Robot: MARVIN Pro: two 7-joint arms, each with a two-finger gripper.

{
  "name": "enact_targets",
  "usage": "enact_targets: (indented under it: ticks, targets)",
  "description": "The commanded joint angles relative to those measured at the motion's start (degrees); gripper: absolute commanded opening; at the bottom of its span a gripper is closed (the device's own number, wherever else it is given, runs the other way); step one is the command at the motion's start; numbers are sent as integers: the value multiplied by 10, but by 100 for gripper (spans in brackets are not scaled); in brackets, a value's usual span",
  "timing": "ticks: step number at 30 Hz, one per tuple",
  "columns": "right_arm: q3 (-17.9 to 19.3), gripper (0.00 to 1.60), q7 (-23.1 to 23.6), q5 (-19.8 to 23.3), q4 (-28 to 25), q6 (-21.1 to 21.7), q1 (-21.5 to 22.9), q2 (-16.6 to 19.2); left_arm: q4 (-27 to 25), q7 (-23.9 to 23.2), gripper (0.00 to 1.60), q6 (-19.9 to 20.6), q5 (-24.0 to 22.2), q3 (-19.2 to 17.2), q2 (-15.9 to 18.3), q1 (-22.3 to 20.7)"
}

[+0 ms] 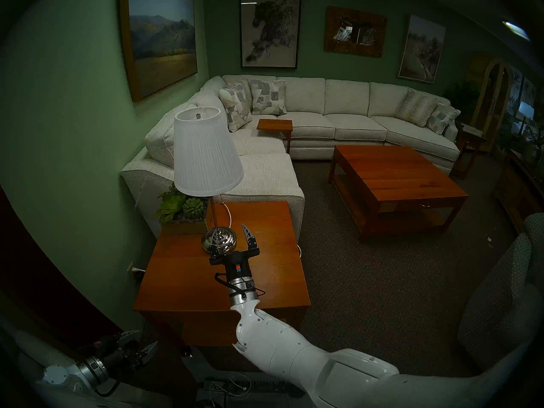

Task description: Pull on string to turn off lamp

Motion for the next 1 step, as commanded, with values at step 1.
enact_targets:
  ticks: [1]
  targets:
    - [2,160,-44,-51,-63,-6,-8,20,-12,0,160,-2,-2,-4,1,0]
